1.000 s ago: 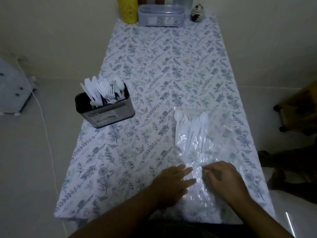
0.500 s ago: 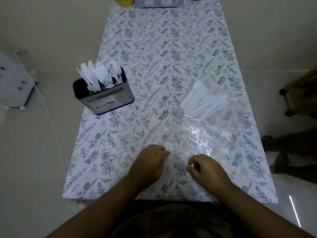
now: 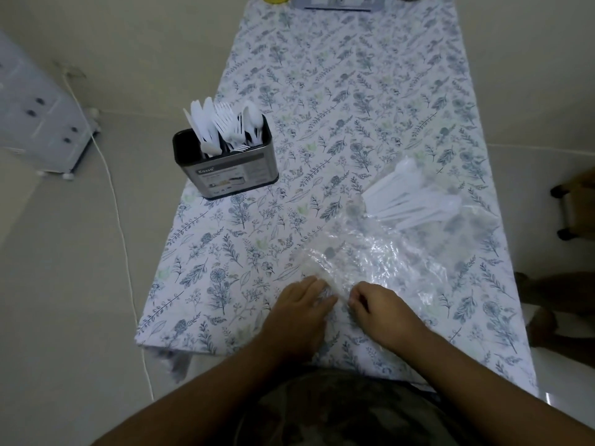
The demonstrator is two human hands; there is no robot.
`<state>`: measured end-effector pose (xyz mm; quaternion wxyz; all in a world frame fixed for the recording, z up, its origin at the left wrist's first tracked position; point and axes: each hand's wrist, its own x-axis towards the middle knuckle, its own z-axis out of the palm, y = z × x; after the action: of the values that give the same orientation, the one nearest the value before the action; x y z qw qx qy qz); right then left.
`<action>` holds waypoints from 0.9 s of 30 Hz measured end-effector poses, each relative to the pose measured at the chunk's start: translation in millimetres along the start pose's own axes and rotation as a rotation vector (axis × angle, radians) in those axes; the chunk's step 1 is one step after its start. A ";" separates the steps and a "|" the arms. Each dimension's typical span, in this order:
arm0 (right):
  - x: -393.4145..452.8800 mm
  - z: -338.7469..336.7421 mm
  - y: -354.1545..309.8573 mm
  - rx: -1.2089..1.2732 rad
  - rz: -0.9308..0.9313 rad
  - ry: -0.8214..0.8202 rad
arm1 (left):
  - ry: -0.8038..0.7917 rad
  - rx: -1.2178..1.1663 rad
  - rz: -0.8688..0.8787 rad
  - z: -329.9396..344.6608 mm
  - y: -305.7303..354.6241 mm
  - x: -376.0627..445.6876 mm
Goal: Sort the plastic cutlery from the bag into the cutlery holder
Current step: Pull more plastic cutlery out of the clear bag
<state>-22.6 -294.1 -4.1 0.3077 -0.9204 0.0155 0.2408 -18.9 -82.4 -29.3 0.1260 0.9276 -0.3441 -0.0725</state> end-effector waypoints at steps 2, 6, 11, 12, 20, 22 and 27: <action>-0.6 -1.5 -0.6 -0.032 -0.032 -0.019 | -0.009 -0.021 0.010 -0.5 0.8 0.6; 3.3 -4.5 -0.1 -0.052 -0.046 -0.010 | -0.048 0.015 -0.012 -2.3 5.7 1.8; 7.3 -4.3 3.6 0.042 0.031 0.040 | -0.079 0.065 -0.014 -2.1 7.2 3.1; 8.0 -3.8 3.4 0.048 0.043 0.047 | -0.091 0.068 -0.012 -2.2 7.5 3.2; 13.4 -10.8 2.8 -0.113 -0.083 -0.087 | -0.092 0.006 0.036 0.7 14.8 7.8; 17.6 -14.3 3.8 -0.131 -0.098 -0.114 | -0.106 0.005 0.037 1.7 15.9 7.1; 19.6 -13.1 2.9 -0.136 -0.089 -0.090 | -0.116 0.013 0.028 2.7 16.3 9.5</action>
<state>-0.1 -301.7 -5.5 0.2555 -0.9271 -0.0558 0.2685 -22.4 -101.0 -27.8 0.1006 0.9178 -0.3640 -0.1221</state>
